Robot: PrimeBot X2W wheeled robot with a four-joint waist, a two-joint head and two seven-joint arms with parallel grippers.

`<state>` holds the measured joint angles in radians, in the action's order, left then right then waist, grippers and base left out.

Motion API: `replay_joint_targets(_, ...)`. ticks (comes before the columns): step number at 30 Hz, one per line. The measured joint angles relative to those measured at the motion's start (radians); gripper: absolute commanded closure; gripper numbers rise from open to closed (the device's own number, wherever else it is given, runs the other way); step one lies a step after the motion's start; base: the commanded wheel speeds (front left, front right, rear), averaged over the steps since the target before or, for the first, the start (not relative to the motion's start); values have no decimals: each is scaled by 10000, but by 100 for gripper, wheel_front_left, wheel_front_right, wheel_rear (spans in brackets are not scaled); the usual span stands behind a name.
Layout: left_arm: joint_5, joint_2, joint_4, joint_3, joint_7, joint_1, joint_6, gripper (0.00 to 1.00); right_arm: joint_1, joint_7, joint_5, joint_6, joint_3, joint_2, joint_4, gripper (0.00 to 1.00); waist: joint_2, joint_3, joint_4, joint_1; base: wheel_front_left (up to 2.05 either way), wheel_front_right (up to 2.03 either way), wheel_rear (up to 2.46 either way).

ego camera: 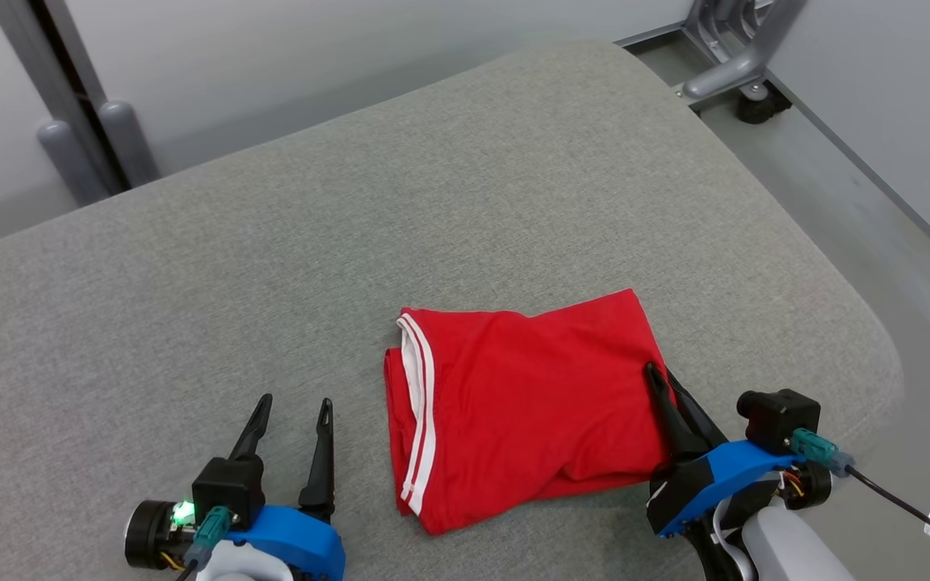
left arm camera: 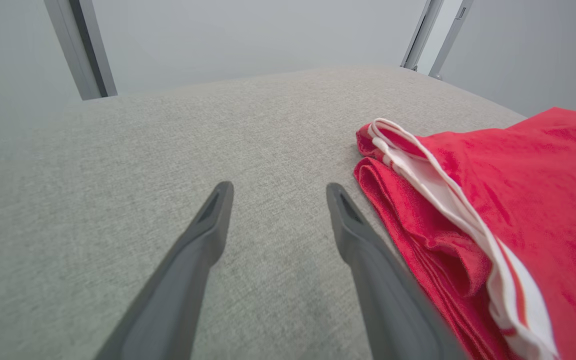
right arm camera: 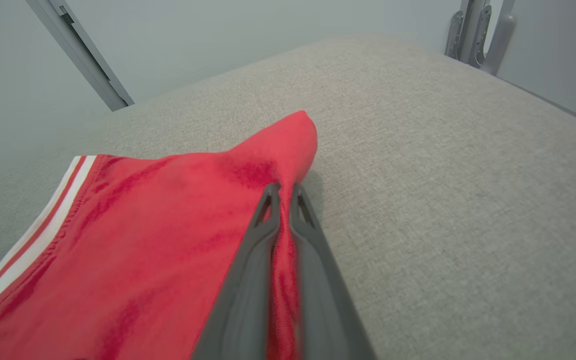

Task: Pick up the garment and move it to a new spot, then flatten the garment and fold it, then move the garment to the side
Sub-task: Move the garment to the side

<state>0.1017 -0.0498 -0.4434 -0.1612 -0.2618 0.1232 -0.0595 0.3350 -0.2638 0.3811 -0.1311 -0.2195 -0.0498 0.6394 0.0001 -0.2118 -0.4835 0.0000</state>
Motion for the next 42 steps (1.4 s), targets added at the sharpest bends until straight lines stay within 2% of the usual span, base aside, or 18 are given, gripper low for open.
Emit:
replay_joint_targets(6, -199, 4, -52, -92, 0, 218, -115, 0, 25, 0, -725, 2, 261, 4, -31, 100, -1, -178, -14, 1, 0, 0, 0)
replay_joint_targets(13, -355, -10, -165, -111, -8, 408, -263, 0, 1006, 0, -2088, 0, 767, -213, 316, 100, -2, -390, 633, 1, 0, 0, 0)
replay_joint_targets(21, -506, -98, -111, -182, -10, 518, -380, 0, 2599, -2, -3672, 0, 2025, -1783, 1220, 100, -1, -722, 1803, 2, 0, 0, 0)
replay_joint_targets(26, -506, -100, -33, -167, -12, 577, -387, 0, 3148, 0, -4721, 0, 3340, -2945, 2052, 100, -1, -938, 2518, 1, 0, 0, 0)
replay_joint_targets(29, -504, -79, 17, -146, -13, 577, -391, 0, 3289, 0, -5321, 0, 4199, -3348, 2408, 100, -1, -1044, 2880, 1, 0, 0, 0)
replay_joint_targets(35, -504, -65, 92, -90, -13, 561, -389, 0, 3315, 29, -6485, -2, 5682, -3476, 2454, 100, -1, -1164, 3307, 1, 0, 0, 0)
replay_joint_targets(42, -504, -69, 109, -19, -12, 456, -383, 0, 3316, 29, -7469, -2, 6631, -3145, 2127, 100, -1, -1062, 3393, 1, 0, 0, 0)
